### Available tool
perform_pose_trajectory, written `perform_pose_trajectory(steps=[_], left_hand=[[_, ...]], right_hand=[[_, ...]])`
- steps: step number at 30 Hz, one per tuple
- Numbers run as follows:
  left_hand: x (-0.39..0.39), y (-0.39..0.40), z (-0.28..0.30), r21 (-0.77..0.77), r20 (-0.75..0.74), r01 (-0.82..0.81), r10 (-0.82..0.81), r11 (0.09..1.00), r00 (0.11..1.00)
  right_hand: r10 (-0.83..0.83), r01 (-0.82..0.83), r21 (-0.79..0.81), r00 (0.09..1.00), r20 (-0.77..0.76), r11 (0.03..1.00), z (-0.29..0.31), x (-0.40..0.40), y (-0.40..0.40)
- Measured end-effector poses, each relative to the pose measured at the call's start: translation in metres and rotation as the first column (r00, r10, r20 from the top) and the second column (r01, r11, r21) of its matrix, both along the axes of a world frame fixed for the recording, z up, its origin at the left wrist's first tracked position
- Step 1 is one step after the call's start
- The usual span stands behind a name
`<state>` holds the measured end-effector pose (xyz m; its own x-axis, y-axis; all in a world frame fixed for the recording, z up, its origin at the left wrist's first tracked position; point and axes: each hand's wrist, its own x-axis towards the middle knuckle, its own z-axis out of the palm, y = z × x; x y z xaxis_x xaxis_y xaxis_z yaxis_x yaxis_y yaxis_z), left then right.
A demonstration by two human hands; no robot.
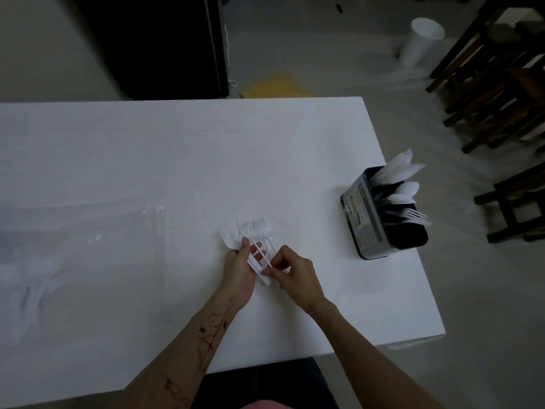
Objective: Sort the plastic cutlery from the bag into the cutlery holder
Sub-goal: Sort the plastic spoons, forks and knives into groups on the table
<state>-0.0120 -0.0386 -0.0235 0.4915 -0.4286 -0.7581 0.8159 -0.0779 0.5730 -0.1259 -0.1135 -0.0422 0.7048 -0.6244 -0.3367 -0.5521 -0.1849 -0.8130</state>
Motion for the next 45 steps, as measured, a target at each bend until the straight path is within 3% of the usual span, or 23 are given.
perform_pose_trajectory(steps=[4, 7, 10, 13, 17, 19, 21, 23, 26, 28, 33, 36, 45], left_hand=[[0.000, 0.003, 0.002, -0.063, -0.012, -0.008, 0.008, 0.998, 1.000], [0.000, 0.004, 0.002, 0.015, 0.020, -0.027, 0.027, 1.000, 0.999], [0.001, 0.007, -0.004, 0.109, 0.061, -0.052, 0.046, 0.993, 0.997], [0.001, 0.010, -0.009, 0.119, 0.070, -0.024, 0.016, 0.993, 0.997], [0.001, 0.012, -0.011, 0.088, 0.054, -0.030, 0.025, 0.996, 0.998], [0.001, 0.011, -0.010, 0.102, 0.068, -0.026, 0.019, 0.994, 0.998], [0.001, 0.010, -0.011, 0.129, 0.077, -0.028, 0.019, 0.991, 0.997], [0.001, 0.009, -0.011, 0.141, 0.081, -0.032, 0.020, 0.989, 0.997], [0.002, 0.008, -0.008, 0.087, 0.051, -0.002, -0.002, 0.996, 0.999], [0.002, 0.008, -0.006, 0.049, 0.012, -0.019, 0.018, 0.999, 1.000], [0.007, 0.011, -0.009, 0.147, 0.101, -0.042, 0.028, 0.988, 0.994], [0.008, 0.014, -0.010, 0.153, 0.101, -0.034, 0.019, 0.988, 0.995], [0.009, 0.017, -0.011, 0.165, 0.104, -0.026, 0.008, 0.986, 0.995]], right_hand=[[0.055, -0.055, -0.016, 0.998, -0.012, 0.998, 0.000, 0.002, -0.005], [0.113, -0.113, -0.038, 0.994, 0.009, 0.993, 0.001, 0.005, -0.004], [-0.031, 0.019, -0.192, 0.998, -0.061, 0.981, -0.004, 0.008, -0.004], [-0.212, 0.121, -0.336, 0.945, -0.250, 0.934, -0.009, 0.005, -0.009], [-0.152, -0.015, -0.424, 0.922, -0.357, 0.905, -0.011, 0.003, -0.013], [-0.179, 0.003, -0.440, 0.916, -0.359, 0.898, -0.011, 0.002, -0.014], [-0.200, 0.074, -0.389, 0.935, -0.294, 0.918, -0.009, 0.001, -0.014], [-0.158, 0.124, -0.233, 0.978, -0.135, 0.964, -0.007, -0.001, -0.012], [0.004, -0.004, 0.064, 1.000, 0.009, 0.998, -0.002, 0.003, -0.004], [0.067, -0.067, 0.100, 0.998, 0.001, 0.993, -0.003, 0.007, 0.001], [-0.166, 0.130, -0.239, 0.976, -0.141, 0.962, -0.015, 0.008, 0.002], [-0.131, 0.057, -0.265, 0.953, -0.272, 0.963, -0.017, 0.005, 0.000], [-0.145, 0.013, -0.416, 0.947, -0.288, 0.909, -0.014, -0.002, -0.009]])
